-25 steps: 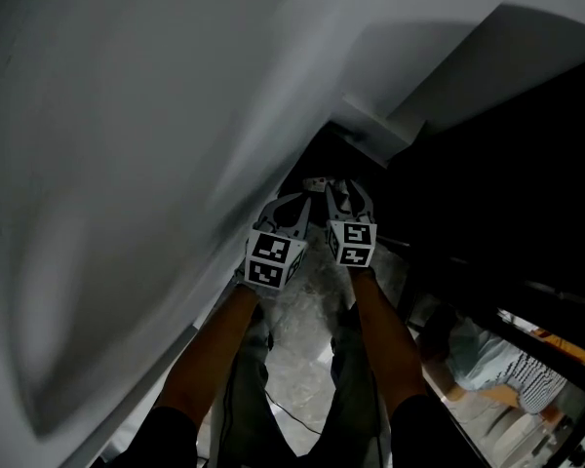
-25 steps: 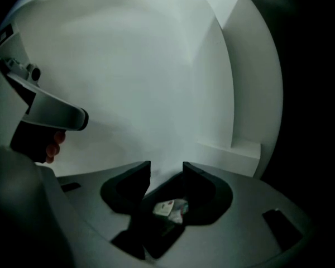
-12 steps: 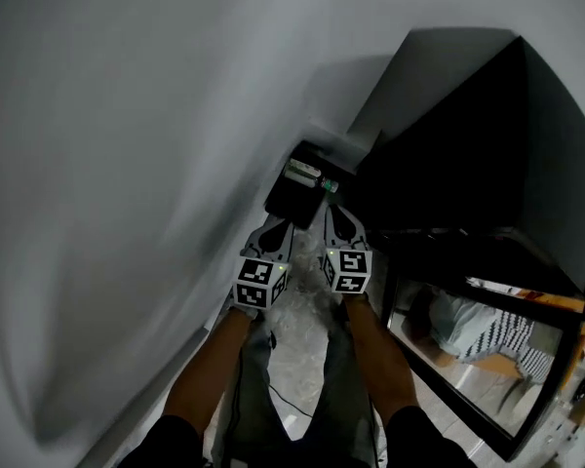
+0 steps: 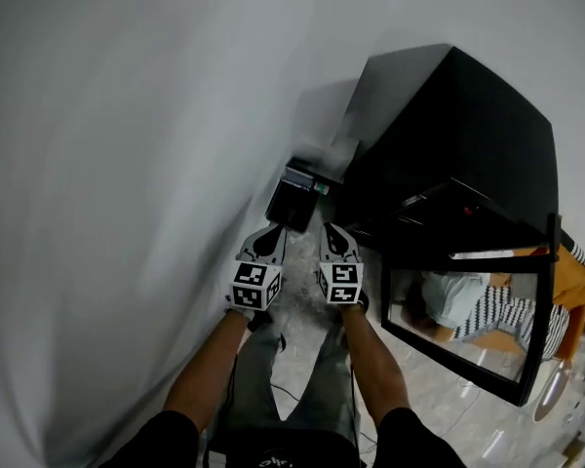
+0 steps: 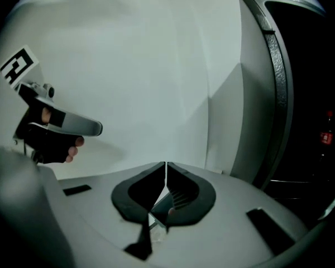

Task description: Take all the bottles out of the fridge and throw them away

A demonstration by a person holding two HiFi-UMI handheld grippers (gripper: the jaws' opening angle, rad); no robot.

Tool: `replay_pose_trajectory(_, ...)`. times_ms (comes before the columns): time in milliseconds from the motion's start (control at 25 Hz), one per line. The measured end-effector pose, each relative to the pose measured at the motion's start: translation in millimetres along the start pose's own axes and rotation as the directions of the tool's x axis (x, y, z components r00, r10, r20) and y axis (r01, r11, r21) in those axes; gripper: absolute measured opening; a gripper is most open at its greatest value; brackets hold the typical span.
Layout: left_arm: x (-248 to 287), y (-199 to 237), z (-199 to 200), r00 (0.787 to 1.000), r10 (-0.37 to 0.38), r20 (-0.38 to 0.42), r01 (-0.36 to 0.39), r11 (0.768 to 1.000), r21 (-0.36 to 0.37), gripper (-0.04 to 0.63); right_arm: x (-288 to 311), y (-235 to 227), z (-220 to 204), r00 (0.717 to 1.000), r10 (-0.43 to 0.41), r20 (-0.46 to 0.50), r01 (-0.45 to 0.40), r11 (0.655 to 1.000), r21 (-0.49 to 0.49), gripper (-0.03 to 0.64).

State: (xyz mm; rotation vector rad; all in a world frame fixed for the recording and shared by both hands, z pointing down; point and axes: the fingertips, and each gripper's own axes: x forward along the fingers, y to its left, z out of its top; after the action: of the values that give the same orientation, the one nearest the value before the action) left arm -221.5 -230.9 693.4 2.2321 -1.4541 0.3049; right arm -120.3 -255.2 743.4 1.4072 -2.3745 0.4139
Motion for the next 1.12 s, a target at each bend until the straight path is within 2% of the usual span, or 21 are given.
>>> replay_pose_trajectory(160,-17.3,-9.3,21.9,1.000,-0.010,0.005,0.010,1.000,0.022,0.006,-34.4,0.5,21.1,0.999,-0.027,0.026,0.026,0.999,0.024,0.014)
replay_pose_trajectory(320,-42.8,-37.3,54.4,1.000,-0.016,0.014,0.015,0.999,0.050,0.006,-81.1,-7.1,66.1,0.996,-0.040,0.077,0.036,0.998,0.049,0.008)
replay_pose_trajectory(480,-61.3,-82.7,80.9,0.999,-0.021,0.026,0.019,0.997,0.073,0.006,-134.2,-24.0,111.5,0.992,-0.035,0.123,0.026,0.997,0.073,0.008)
replay_pose_trajectory(680,-83.4,-148.2,121.2,0.995,-0.042,0.085,0.034,0.995,0.093,0.006,-202.0,-51.9,152.7,0.985,-0.041,0.168,0.021,0.993,0.116,0.008)
replay_pose_trajectory(880,-95.5,-202.3,141.3,0.991,-0.066,0.116,0.052,0.991,0.123,0.006,-255.4,-73.0,168.1,0.979,-0.048,0.200,0.023,0.992,0.125,0.008)
replay_pose_trajectory(1120,-98.9,-252.1,162.9,0.984,-0.107,0.142,0.082,0.982,0.170,0.006,-289.3,-92.9,183.0,0.970,-0.058,0.234,0.032,0.993,0.117,0.008)
